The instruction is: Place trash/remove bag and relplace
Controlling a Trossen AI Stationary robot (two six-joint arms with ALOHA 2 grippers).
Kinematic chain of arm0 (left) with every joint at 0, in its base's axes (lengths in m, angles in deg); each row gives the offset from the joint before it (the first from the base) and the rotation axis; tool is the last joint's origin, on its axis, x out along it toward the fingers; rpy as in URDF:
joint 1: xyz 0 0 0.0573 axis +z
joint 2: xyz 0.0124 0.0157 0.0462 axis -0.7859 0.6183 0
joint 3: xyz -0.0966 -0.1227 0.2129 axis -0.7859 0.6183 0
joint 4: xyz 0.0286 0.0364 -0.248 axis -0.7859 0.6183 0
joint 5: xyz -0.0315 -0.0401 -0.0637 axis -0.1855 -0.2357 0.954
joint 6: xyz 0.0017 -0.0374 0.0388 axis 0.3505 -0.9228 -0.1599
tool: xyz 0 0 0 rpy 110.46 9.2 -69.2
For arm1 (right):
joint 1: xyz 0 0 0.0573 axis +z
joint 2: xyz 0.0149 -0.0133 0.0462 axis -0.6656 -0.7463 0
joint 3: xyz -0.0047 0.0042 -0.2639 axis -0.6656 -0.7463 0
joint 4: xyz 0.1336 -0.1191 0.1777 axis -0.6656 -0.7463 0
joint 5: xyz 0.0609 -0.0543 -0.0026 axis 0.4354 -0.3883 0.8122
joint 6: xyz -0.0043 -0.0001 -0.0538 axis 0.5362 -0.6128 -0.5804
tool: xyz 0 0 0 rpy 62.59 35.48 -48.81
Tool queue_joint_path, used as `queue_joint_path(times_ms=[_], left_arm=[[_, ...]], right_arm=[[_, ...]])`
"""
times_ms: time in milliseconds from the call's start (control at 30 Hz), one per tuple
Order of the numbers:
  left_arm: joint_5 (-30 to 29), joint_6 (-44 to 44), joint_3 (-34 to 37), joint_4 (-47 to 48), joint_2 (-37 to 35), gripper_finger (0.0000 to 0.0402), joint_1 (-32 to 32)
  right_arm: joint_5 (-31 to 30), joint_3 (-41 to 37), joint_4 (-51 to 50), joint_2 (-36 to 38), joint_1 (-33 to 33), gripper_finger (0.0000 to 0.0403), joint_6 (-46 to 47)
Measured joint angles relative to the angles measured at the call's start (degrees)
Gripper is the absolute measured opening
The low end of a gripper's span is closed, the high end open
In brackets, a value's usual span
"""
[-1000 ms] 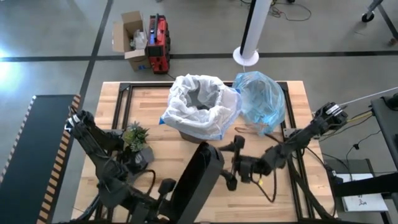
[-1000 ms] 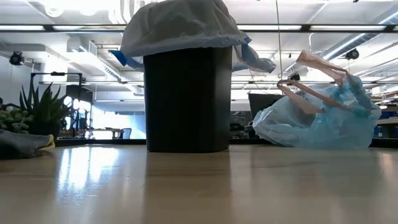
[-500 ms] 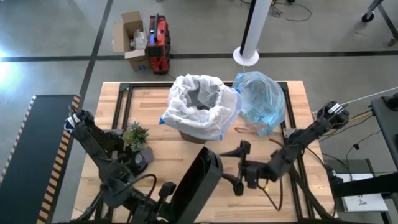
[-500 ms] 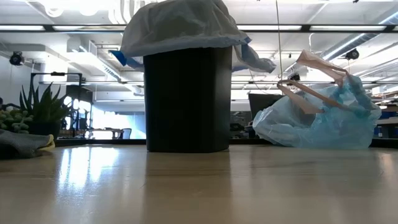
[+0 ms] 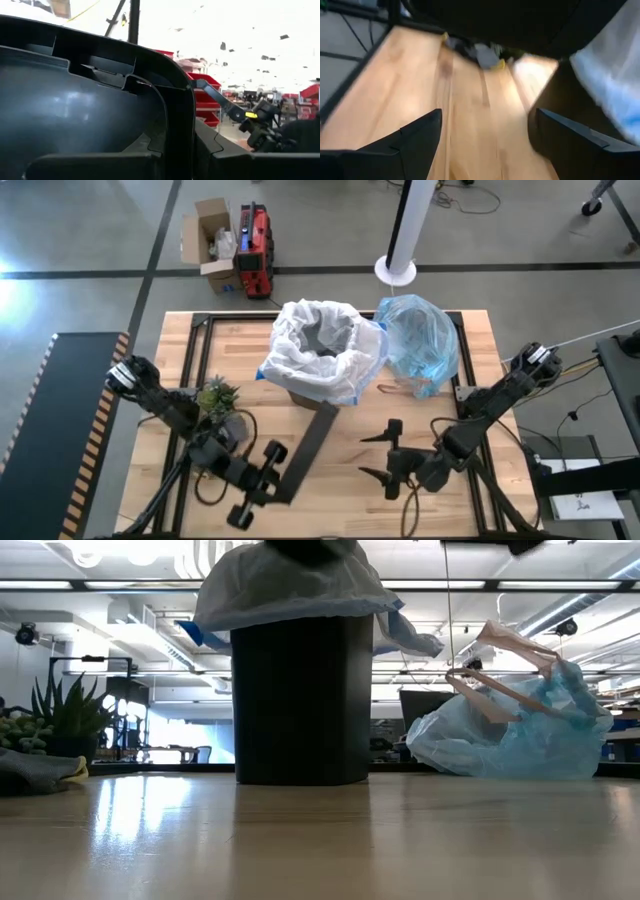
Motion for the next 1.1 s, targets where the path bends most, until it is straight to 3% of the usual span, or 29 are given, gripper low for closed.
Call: queue_joint_path(times_ms=[267, 500, 633, 867, 967, 1100], left_arm=[[0.8, -8.8, 6.3, -1.1, 0.0, 0.0028, 4.0], [1.4, -13.8, 7.3, 1.2, 0.2, 0.0028, 4.5], [6.3, -14.8, 6.2, 1.0, 3.1, 0.0027, 4.8], [17.5, -14.4, 3.5, 0.7, 4.6, 0.0026, 4.4], [19.4, -14.0, 2.3, 1.3, 4.6, 0.0027, 4.3], [22.0, -14.0, 0.7, 2.8, 4.5, 0.0027, 4.0]], right_arm=[[0.3, -6.9, -0.2, 0.0, -1.8, 0.0308, 7.9], [0.6, -9.6, 0.1, -0.1, -1.9, 0.0294, 10.1], [1.2, -11.1, 7.5, -1.2, -3.5, 0.0291, 5.4], [12.8, -12.3, 29.2, -3.3, -4.5, 0.0301, -7.4], [15.7, -12.1, 33.7, -3.1, -4.3, 0.0308, -11.4], [14.2, -11.2, 33.8, -1.9, -4.2, 0.0307, -16.6]])
